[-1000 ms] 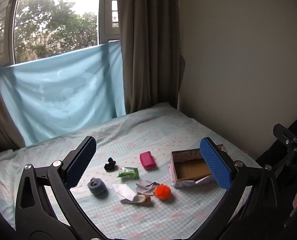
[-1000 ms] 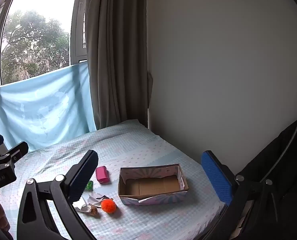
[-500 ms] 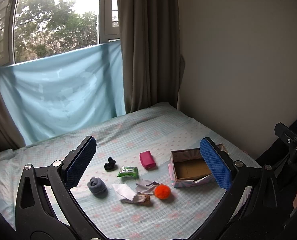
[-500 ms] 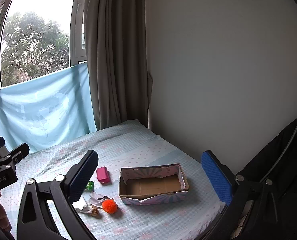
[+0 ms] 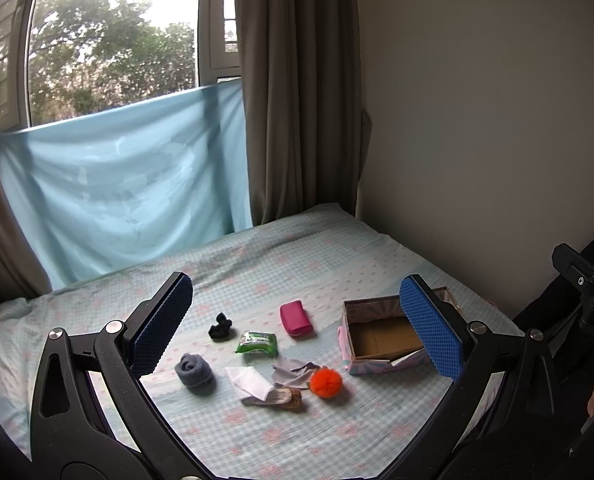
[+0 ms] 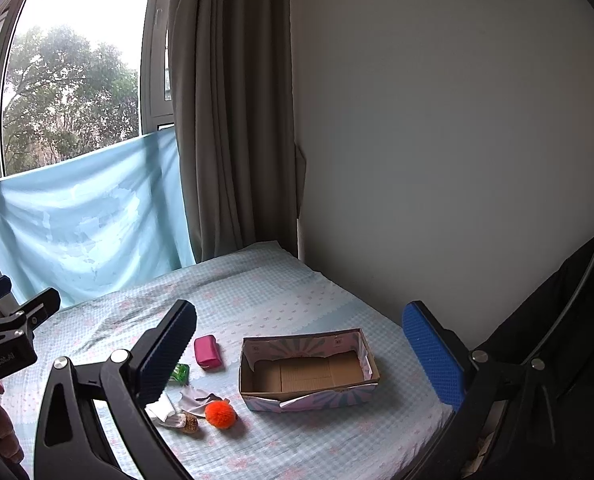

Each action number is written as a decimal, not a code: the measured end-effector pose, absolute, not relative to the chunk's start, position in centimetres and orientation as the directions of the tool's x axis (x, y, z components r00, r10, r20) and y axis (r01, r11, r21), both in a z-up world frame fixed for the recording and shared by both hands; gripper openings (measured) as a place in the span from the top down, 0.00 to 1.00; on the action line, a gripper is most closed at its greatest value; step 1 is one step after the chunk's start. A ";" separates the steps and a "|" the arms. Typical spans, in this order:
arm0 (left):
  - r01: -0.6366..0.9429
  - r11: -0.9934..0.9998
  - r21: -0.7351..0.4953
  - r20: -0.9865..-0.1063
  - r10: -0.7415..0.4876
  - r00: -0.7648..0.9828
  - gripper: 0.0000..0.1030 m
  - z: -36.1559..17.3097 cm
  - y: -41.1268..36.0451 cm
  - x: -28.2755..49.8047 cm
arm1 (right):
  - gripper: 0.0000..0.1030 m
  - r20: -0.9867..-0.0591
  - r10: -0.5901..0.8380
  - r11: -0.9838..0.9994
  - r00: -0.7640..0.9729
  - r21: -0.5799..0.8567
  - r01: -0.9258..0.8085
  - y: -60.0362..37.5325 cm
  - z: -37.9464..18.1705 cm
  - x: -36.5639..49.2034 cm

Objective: Organize soft objects

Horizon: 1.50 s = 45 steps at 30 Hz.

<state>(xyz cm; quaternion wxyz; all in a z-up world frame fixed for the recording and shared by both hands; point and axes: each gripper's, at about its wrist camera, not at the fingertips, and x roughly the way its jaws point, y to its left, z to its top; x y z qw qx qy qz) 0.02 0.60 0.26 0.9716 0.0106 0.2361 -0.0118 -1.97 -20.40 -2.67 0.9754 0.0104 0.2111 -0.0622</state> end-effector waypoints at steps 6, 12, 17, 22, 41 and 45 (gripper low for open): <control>0.028 1.000 0.015 -0.459 -0.018 0.888 0.00 0.3 0.6 0.0 | 0.00 -0.405 -0.114 0.992 0.907 -0.002 0.123 -20.3 -2.7 -2.0; 0.029 0.999 0.015 -0.457 -0.019 0.889 0.00 0.4 0.5 0.0 | 0.00 -0.395 -0.108 0.992 0.912 0.014 0.124 -20.4 -2.8 -2.2; 0.029 0.999 0.016 -0.462 -0.019 0.887 0.00 0.4 0.5 0.1 | 0.00 -0.396 -0.103 0.992 0.912 0.030 0.125 -20.4 -2.8 -2.2; 0.024 0.999 0.021 -0.463 -0.012 0.886 0.00 0.3 0.4 0.3 | 0.00 -0.428 -0.101 0.992 0.898 0.027 0.125 -20.6 -2.9 -2.2; -0.262 0.964 0.039 -0.579 0.235 0.781 0.00 -6.1 11.2 3.6 | 0.00 -0.581 0.120 0.992 0.805 0.046 -0.115 -16.5 -9.9 3.2; -0.267 0.962 0.054 -0.620 0.242 0.746 0.00 -9.7 14.6 4.1 | 0.00 -0.621 0.167 0.986 0.766 0.109 -0.126 -13.7 -13.4 4.2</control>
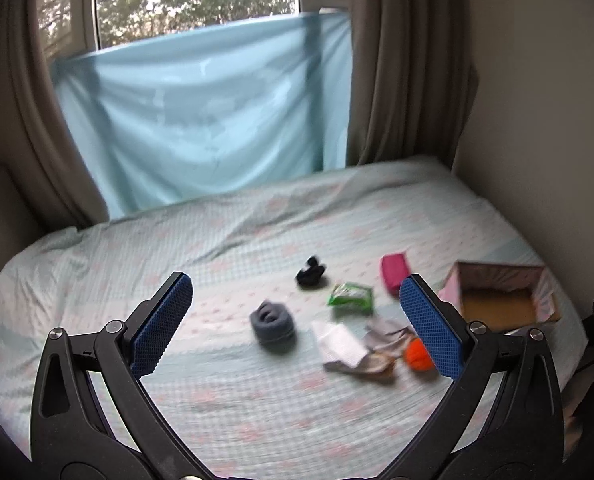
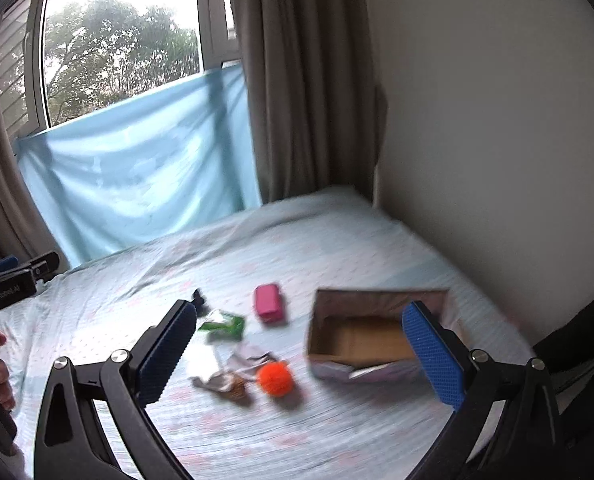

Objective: Organize soft objects
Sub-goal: 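Grasp the grey rolled sock with the left tool while the right tool grasps the brown fuzzy brush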

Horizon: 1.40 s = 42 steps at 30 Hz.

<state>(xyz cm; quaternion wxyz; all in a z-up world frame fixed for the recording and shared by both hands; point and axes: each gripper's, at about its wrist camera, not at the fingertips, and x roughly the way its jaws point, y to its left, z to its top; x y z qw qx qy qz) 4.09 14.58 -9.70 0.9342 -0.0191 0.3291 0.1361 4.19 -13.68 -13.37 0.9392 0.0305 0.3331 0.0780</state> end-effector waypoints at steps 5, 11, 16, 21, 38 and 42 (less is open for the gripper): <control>-0.242 0.968 0.067 -0.670 0.224 0.707 0.00 -14.6 18.6 5.9 | 0.00 -0.676 0.179 0.980 0.715 0.182 -0.074 -10.4 -18.4 5.8; -0.196 0.979 0.061 -0.724 0.179 0.666 0.00 -21.2 22.6 9.5 | 0.00 -0.742 0.151 0.963 0.653 0.258 0.071 -7.0 -25.5 8.3; -0.155 0.987 0.048 -0.775 0.134 0.617 0.00 -27.0 25.1 13.1 | 0.00 -0.800 0.117 0.937 0.589 0.285 0.202 -4.9 -30.8 10.6; -0.144 0.989 0.043 -0.813 0.118 0.569 0.00 -32.8 26.2 16.8 | 0.00 -0.840 0.071 0.923 0.538 0.260 0.284 -3.2 -36.2 13.5; -0.176 0.983 0.049 -0.875 0.127 0.467 0.00 -44.4 27.3 22.7 | 0.19 -0.926 0.088 0.776 0.368 0.295 0.558 -2.5 -47.7 18.4; -0.186 0.982 0.035 -0.881 0.118 0.458 0.02 -45.5 27.5 23.3 | 0.34 -0.922 0.148 0.719 0.357 0.348 0.601 -2.7 -49.0 17.9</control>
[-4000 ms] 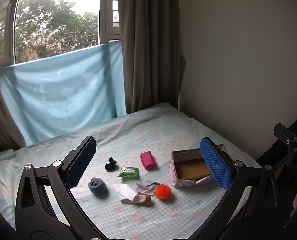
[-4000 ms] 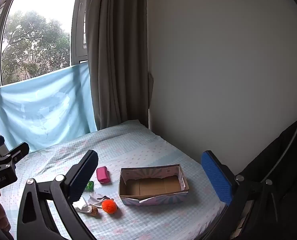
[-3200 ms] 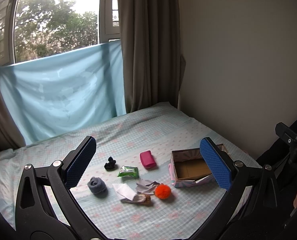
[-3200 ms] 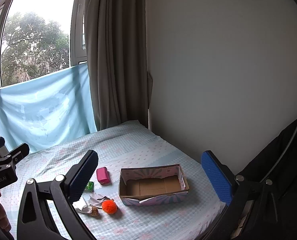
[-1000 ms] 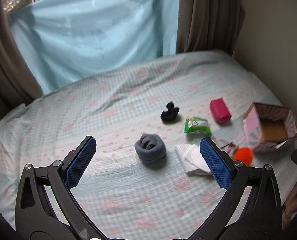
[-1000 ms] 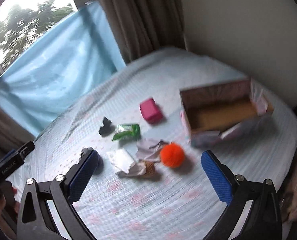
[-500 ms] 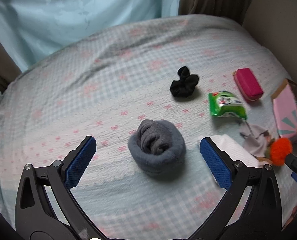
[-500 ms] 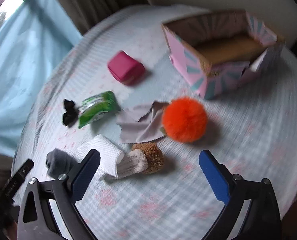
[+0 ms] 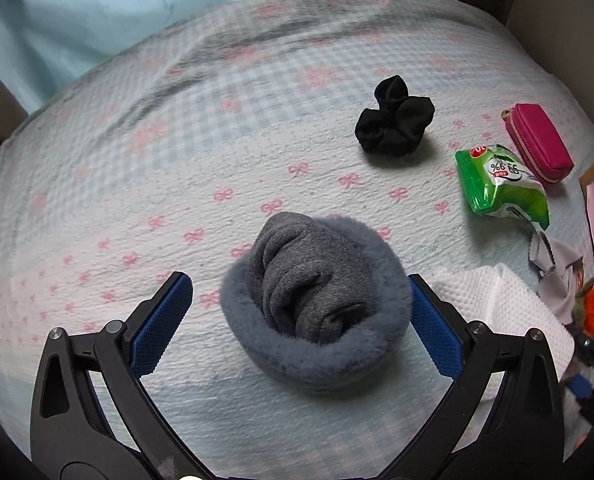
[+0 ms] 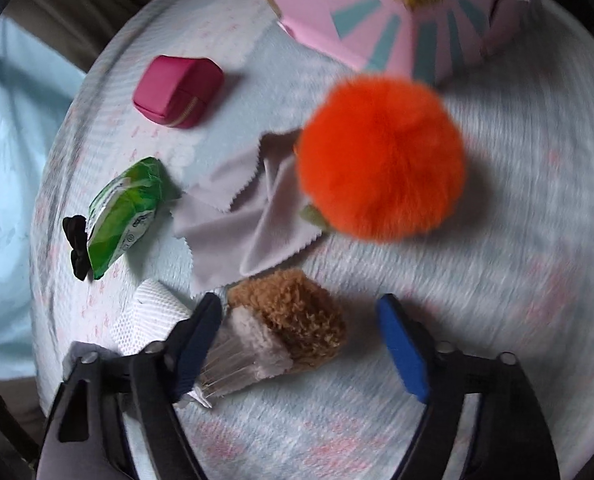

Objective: Organize soft objects
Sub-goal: 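Grasp the grey rolled sock with the left tool while the right tool grasps the brown fuzzy brush, then carry the sock and brush into the cardboard box and open both tools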

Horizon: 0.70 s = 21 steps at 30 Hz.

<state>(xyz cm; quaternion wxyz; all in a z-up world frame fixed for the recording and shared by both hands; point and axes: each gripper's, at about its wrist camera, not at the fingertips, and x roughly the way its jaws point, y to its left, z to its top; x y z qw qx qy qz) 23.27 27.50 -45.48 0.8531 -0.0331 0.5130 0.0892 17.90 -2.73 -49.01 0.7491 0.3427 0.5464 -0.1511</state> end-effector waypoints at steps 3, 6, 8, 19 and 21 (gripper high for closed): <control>-0.169 0.986 0.019 -0.886 0.095 0.454 0.22 -45.7 27.4 23.7 | 0.45 -0.906 0.189 0.684 0.380 0.399 0.611 -2.9 -49.2 17.7; -0.142 0.990 0.017 -0.888 0.080 0.453 0.37 -45.7 27.0 24.0 | 0.52 -0.898 0.204 0.679 0.389 0.416 0.605 -2.9 -49.1 17.9; -0.129 0.991 0.017 -0.886 0.075 0.457 0.46 -45.5 26.8 24.1 | 0.55 -0.892 0.217 0.670 0.395 0.431 0.604 -3.0 -49.0 18.0; -0.130 0.991 -0.009 -0.876 0.055 0.479 0.57 -41.5 26.4 22.1 | 0.60 -0.866 0.219 0.709 0.450 0.458 0.536 -3.5 -45.1 17.5; -0.131 0.991 -0.013 -0.872 0.053 0.487 0.57 -40.1 26.2 21.4 | 0.60 -0.861 0.213 0.720 0.462 0.458 0.521 -3.7 -43.7 17.5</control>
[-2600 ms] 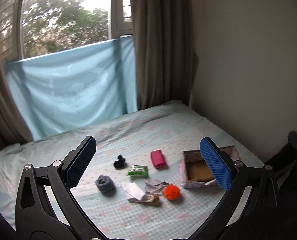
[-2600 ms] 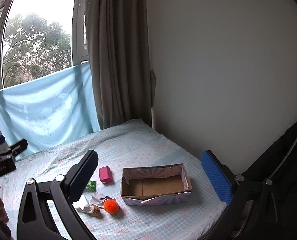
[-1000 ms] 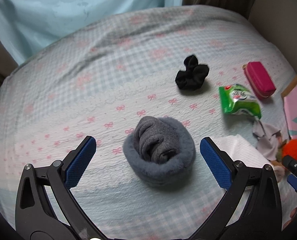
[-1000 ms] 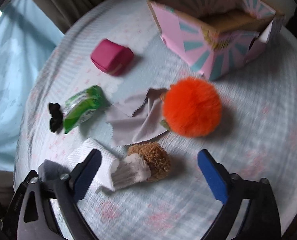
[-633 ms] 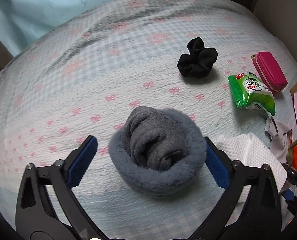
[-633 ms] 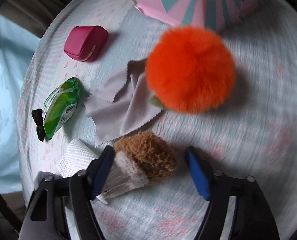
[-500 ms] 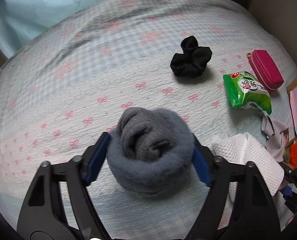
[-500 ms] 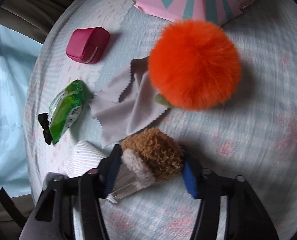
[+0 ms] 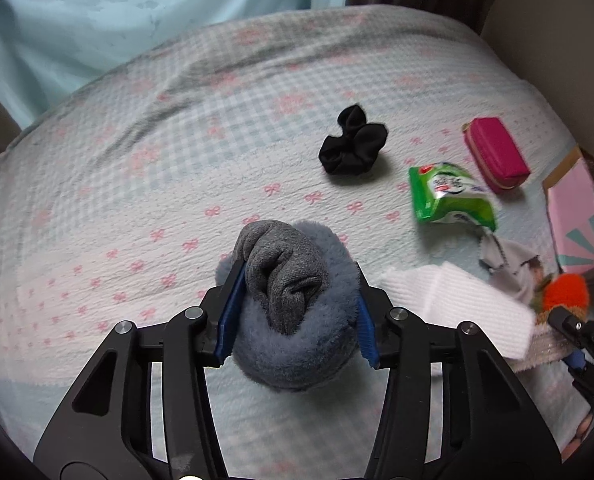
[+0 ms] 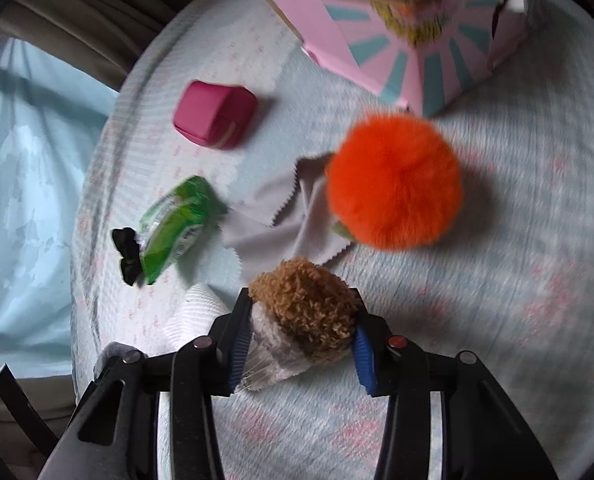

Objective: Organize soft objects
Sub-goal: 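Carry the sock and brush into the cardboard box and open both tools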

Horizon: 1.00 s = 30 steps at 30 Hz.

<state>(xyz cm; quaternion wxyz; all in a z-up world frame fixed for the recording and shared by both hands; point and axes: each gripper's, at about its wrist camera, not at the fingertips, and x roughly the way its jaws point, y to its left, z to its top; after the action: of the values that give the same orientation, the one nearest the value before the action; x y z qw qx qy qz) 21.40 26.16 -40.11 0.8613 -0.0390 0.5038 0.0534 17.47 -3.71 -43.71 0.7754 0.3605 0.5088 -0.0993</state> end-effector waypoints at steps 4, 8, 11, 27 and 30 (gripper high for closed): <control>-0.135 0.990 -0.031 -0.860 0.042 0.509 0.57 -36.7 25.5 20.1 | 0.60 -0.848 0.209 0.728 0.487 0.468 0.501 -4.4 -40.7 16.8; -0.128 0.990 -0.051 -0.839 0.027 0.544 0.57 -32.3 24.1 18.7 | 0.60 -0.826 0.209 0.758 0.524 0.475 0.447 -5.2 -36.2 16.1; -0.109 0.992 -0.059 -0.818 0.014 0.575 0.57 -28.6 22.5 17.7 | 0.60 -0.807 0.201 0.793 0.555 0.466 0.391 -6.0 -32.4 15.3; -0.003 0.997 -0.076 -0.715 -0.052 0.697 0.57 -14.5 8.3 16.4 | 0.60 -0.703 0.187 0.863 0.687 0.451 0.226 -17.4 -17.8 15.0; 0.007 0.997 -0.076 -0.715 -0.059 0.696 0.57 -14.2 4.1 17.1 | 0.60 -0.704 0.182 0.879 0.686 0.430 0.208 -20.9 -16.8 16.1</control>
<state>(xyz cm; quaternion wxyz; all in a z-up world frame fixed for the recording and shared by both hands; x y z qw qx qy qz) 17.15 4.07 -14.24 0.9203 -0.0336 0.3894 -0.0181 16.14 -20.88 -16.82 0.8846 0.2463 0.3960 -0.0073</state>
